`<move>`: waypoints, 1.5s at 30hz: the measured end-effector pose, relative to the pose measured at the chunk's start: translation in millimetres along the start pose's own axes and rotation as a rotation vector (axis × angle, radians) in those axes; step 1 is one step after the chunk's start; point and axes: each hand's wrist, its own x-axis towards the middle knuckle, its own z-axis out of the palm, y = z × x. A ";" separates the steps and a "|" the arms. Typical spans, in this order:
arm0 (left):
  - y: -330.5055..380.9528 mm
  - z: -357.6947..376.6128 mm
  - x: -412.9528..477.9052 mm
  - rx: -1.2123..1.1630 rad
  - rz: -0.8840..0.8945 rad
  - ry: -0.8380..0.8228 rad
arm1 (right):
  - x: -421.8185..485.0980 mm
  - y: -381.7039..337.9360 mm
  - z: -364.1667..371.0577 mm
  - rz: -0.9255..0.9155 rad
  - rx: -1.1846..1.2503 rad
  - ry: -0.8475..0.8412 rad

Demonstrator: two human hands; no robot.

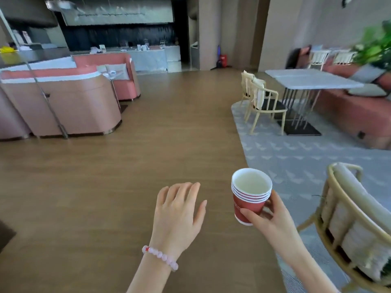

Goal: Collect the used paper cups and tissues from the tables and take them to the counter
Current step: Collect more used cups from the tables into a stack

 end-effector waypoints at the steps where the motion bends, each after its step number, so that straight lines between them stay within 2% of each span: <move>1: -6.5 9.6 19.6 -0.022 0.035 0.000 | 15.3 -0.3 2.3 0.006 -0.003 0.031; 9: -15.5 95.2 150.1 -0.160 0.249 -0.047 | 114.8 15.0 -14.0 0.059 -0.029 0.270; 17: 12.2 209.1 280.6 -0.228 0.358 -0.089 | 249.3 60.1 -70.2 0.075 -0.010 0.431; 25: 71.1 321.3 435.7 -0.300 0.445 -0.109 | 399.3 95.9 -150.0 0.120 -0.019 0.536; 34: 141.9 433.7 572.6 -0.397 0.591 -0.165 | 518.1 124.3 -239.9 0.155 -0.038 0.707; 45: 241.7 575.7 756.6 -0.531 0.818 -0.296 | 674.6 157.9 -341.9 0.219 -0.088 1.009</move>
